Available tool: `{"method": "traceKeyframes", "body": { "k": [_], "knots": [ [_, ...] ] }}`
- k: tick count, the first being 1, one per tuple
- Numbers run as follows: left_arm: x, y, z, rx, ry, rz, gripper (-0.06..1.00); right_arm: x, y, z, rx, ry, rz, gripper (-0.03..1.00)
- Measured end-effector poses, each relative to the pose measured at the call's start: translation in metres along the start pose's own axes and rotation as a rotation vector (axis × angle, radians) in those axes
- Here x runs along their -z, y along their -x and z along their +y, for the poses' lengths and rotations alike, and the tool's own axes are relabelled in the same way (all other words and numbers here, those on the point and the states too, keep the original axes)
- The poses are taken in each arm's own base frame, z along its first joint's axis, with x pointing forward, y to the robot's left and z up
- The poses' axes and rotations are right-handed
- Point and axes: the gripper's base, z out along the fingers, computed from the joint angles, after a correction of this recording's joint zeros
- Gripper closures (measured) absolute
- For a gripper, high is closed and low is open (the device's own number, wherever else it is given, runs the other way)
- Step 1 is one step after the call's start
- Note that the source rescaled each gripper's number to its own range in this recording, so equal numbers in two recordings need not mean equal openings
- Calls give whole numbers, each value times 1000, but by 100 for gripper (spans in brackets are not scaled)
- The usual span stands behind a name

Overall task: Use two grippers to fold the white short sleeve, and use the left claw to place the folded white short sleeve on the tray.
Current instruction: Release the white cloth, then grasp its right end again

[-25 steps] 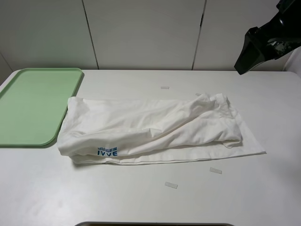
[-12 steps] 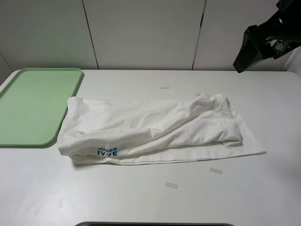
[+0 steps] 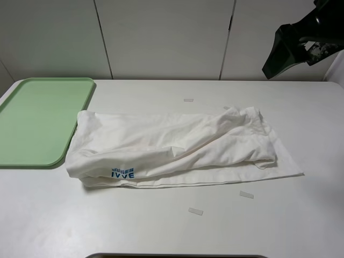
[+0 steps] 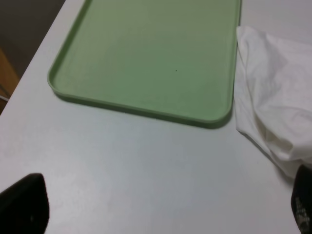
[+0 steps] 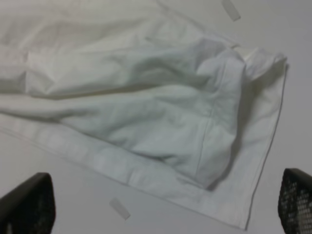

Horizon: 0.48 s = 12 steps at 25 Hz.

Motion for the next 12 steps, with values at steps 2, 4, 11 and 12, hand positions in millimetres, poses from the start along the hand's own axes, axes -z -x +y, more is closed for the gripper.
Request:
{"method": "traceKeyframes", "body": {
  "k": [2,4,11,12],
  "knots": [
    [0,0,0,0,0,0,-5,0,2,0,-1,-4,-18,-3],
    [0,0,0,0,0,0,-5,0,2,-1,0,-8,-26,-3],
    [0,0,0,0,0,0,-5,-34,12,-14,-42,-81,21,-3],
    [0,0,0,0,0,0,-5,-47,15,-18,-44,-101,31,-3]
  ]
}}
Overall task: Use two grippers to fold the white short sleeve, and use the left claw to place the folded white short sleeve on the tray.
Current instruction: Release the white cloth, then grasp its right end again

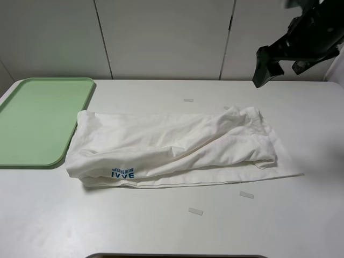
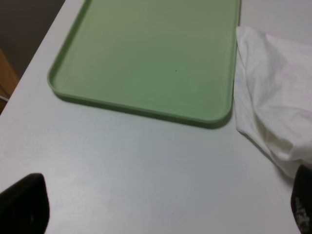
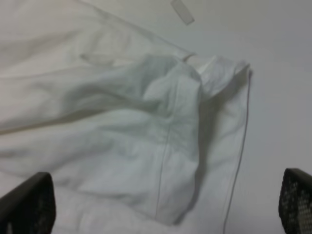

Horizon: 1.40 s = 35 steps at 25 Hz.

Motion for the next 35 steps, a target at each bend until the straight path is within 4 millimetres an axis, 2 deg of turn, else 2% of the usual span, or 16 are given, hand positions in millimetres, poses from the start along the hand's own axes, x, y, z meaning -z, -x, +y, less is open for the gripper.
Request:
{"method": "traceKeyframes", "body": {
  "k": [5,9,12,16,22,28,35],
  "knots": [
    [0,0,0,0,0,0,-5,-67,9,-10,-33,-25,81,-3],
    [0,0,0,0,0,0,-5,-113,-1,-29,-85,-30,199,-3],
    [0,0,0,0,0,0,-5,-137,-11,-50,-138,-41,267,-3],
    [0,0,0,0,0,0,-5,-154,-20,-64,-173,-46,316,-3],
    [0,0,0,0,0,0,-5,-172,-26,-64,-177,-39,343,-3],
    [0,0,0,0,0,0,-5,-200,-47,-68,-196,-35,384,-3],
    [0,0,0,0,0,0,-5,-214,-55,-77,-223,-35,402,-3]
  ]
}}
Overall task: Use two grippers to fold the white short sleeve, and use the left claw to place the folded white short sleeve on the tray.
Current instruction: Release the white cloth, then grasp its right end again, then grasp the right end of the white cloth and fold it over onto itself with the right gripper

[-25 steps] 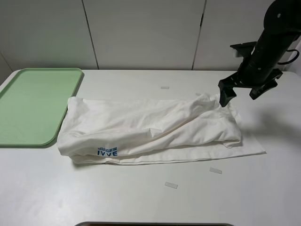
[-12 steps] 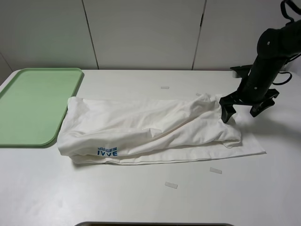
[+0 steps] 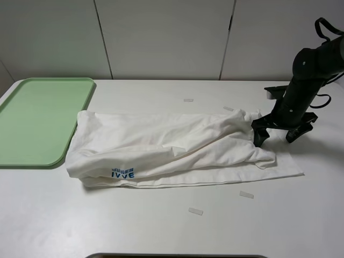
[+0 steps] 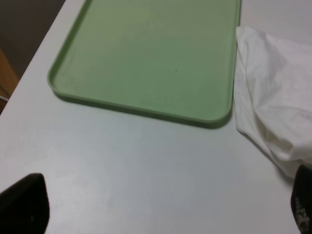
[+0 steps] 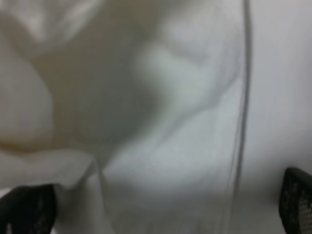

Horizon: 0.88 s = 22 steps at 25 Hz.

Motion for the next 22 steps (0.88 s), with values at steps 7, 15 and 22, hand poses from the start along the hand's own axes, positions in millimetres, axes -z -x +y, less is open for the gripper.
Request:
{"method": "traceKeyframes", "body": {
  "k": [7,15,22],
  "knots": [
    [0,0,0,0,0,0,-5,-3,0,-4,-7,12,10,-3],
    [0,0,0,0,0,0,-5,-3,0,-2,8,37,12,65],
    [0,0,0,0,0,0,-5,-2,0,-3,28,32,17,97]
  ]
}}
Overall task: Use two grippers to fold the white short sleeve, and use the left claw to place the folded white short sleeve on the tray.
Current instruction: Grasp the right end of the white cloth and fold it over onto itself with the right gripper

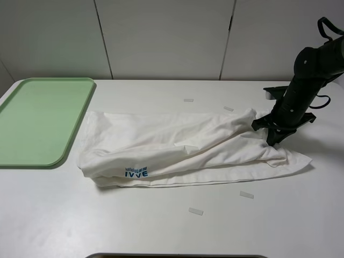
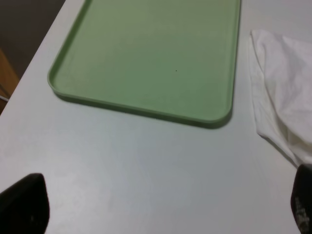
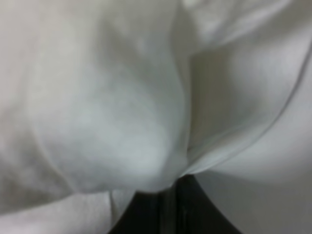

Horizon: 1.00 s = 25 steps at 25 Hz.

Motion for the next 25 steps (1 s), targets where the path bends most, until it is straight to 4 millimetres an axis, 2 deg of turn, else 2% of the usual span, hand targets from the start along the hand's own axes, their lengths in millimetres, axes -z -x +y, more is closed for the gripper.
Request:
{"method": "traceKeyframes", "body": {
  "k": [9,15,18,21,25],
  "knots": [
    [0,0,0,0,0,0,-5,11,4,-10,74,-87,16,97],
    [0,0,0,0,0,0,-5,50,16,-25,120,-240,9,97],
    [0,0,0,0,0,0,-5,63,20,-31,136,-306,17,97],
    [0,0,0,0,0,0,-5,93,36,-45,183,-462,-5,97],
    [0,0,0,0,0,0,-5,113,44,-48,163,-494,-34,97]
  ]
}}
